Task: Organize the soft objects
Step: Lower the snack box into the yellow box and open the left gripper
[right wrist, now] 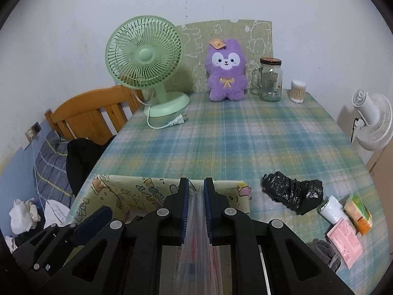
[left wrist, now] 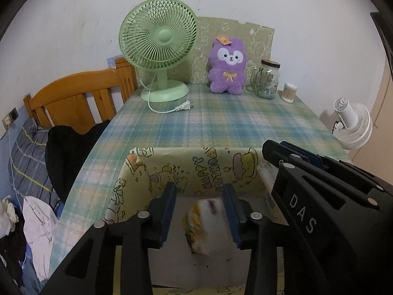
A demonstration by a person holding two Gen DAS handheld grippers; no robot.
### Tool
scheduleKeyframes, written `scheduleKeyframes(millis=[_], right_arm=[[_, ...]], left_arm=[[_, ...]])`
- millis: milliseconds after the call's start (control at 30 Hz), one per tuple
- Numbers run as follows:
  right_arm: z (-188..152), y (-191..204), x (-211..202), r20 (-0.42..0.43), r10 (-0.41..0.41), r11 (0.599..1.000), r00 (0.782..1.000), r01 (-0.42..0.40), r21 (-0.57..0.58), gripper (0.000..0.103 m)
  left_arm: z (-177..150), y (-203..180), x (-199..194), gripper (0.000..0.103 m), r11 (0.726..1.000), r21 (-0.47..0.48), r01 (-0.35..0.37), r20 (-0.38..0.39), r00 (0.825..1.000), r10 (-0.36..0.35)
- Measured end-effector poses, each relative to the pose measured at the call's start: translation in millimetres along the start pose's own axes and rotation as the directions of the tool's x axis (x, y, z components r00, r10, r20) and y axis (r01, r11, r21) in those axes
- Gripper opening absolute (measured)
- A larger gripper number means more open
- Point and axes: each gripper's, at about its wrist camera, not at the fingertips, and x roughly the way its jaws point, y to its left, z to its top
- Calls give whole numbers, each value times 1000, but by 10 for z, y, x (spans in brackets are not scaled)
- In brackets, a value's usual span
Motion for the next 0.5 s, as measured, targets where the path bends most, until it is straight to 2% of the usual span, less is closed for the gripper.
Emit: scheduleKeyframes(millis=[100, 167, 200, 233, 267, 333, 433, 500], right_arm=[[-36, -10, 36, -17, 5, 1000, 1000, -4, 12, 16], [-53, -7, 54, -22, 2, 1000, 1000, -1, 11, 22], [-60, -5, 58, -25, -1, 1000, 1000, 2, 10, 29], [-61, -4, 61, -27, -2, 1000, 1000, 3, 9, 41], [-62, -2, 57, -29, -1, 1000, 1000, 1, 8, 47], [-65, 9, 22, -21, -8, 1000, 1000, 8, 0, 64], [-64, 27, -23, -8, -31, 999, 999, 31, -13, 75], [-69, 43, -53, -6, -34, 999, 999, 34, -25, 77]], left_arm=[[-29, 5, 25, 60, 1000, -1, 4, -10, 1000, -4], [-47, 14, 34, 68, 1000, -4, 4, -16, 1000, -5], [-53, 18, 37, 76, 1000, -9, 8, -21, 1000, -8], [-57, 22, 37, 80, 1000, -15, 15, -24, 1000, -16], [-62, 27, 29, 84, 1000, -19, 22, -22, 1000, -23], [-69, 33, 5, 84, 1000, -25, 18, -13, 1000, -18], [-61, 43, -15, 85, 999, -33, 20, -10, 1000, -20], [-60, 47, -52, 87, 999, -36, 17, -1, 1000, -17]])
